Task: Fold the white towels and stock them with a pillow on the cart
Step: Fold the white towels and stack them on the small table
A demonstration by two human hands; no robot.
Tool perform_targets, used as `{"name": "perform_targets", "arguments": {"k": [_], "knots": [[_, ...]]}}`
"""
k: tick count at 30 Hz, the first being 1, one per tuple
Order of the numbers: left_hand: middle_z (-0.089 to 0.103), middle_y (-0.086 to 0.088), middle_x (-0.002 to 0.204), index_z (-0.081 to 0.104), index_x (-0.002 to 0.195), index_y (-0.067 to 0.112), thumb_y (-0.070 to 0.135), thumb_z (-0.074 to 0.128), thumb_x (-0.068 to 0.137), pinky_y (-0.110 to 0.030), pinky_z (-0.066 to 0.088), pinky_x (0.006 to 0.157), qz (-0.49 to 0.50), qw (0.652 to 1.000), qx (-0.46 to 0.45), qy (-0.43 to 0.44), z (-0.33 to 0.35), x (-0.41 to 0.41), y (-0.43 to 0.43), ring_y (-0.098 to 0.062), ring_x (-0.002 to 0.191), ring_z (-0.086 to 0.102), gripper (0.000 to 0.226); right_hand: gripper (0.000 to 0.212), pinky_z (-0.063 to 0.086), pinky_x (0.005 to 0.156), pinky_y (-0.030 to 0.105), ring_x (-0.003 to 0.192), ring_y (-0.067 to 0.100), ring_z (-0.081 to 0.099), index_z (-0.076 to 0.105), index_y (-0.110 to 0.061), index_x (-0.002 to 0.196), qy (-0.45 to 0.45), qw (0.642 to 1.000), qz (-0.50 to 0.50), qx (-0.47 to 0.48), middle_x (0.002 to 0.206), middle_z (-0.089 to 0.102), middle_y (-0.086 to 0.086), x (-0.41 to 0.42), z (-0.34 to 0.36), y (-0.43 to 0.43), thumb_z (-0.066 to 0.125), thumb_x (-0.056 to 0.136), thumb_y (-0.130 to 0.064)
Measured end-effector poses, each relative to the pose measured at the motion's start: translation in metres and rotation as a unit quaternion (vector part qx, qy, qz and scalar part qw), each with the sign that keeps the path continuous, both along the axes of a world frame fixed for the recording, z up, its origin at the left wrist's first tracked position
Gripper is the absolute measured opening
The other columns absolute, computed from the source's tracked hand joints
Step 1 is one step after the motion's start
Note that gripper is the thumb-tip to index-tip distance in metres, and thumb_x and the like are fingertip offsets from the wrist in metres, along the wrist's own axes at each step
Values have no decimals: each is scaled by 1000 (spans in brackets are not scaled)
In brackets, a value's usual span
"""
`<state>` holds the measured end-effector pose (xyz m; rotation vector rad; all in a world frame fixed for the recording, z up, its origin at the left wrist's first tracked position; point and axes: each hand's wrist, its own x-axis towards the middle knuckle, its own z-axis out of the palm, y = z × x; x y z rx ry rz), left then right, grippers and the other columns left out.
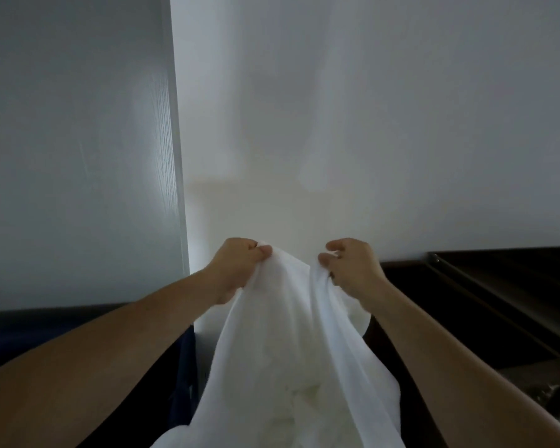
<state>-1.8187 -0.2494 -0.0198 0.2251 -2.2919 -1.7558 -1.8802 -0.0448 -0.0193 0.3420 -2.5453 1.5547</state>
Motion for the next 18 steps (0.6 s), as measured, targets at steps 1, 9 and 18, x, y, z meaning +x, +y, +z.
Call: {"name": "perform_targets", "arguments": {"k": [1, 9, 18], "knots": [[44, -8, 67, 57, 76, 3, 20, 58, 99, -29, 33, 56, 10, 998, -59, 18, -2, -1, 12, -19, 59, 40, 29, 34, 59, 74, 37, 66, 21, 69, 66, -6, 118, -1, 1000, 9, -7, 90, 73, 10, 9, -2, -9, 73, 87, -18], [51, 6, 69, 47, 72, 19, 20, 32, 106, -15, 32, 51, -52, 938, -337, 58, -22, 3, 43, -8, 60, 45, 38, 10, 62, 78, 47, 83, 42, 72, 65, 11, 91, -114, 982, 124, -90, 93, 68, 36, 23, 1, -26, 56, 87, 10], [53, 2, 70, 58, 76, 10, 10, 39, 100, -28, 38, 64, -101, 979, -174, 27, -28, 11, 35, -13, 65, 45, 31, 8, 61, 65, 32, 69, 24, 74, 70, -13, 88, 7, 989, 146, -10, 74, 76, 5, 18, -15, -13, 77, 86, -15]]}}
